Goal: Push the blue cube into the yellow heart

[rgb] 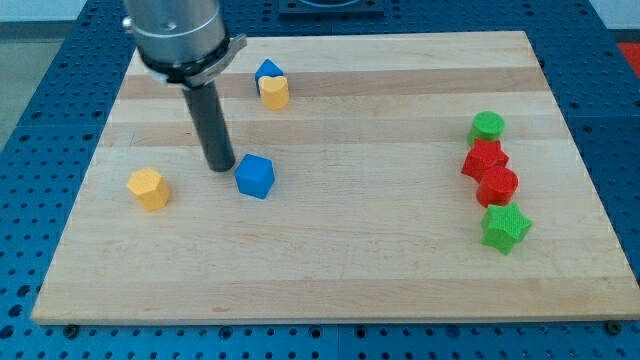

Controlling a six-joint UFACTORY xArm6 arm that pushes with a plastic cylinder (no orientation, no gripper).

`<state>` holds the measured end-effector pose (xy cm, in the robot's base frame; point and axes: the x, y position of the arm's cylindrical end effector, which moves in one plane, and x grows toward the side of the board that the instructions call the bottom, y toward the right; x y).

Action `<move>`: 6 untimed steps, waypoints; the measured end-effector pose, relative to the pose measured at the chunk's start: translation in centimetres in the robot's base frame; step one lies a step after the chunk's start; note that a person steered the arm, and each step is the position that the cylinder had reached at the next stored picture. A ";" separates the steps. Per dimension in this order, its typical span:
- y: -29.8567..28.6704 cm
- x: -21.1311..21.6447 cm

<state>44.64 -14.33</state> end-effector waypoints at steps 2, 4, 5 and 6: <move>-0.4 6.2; 4.8 2.7; 4.8 -1.9; 4.8 -6.6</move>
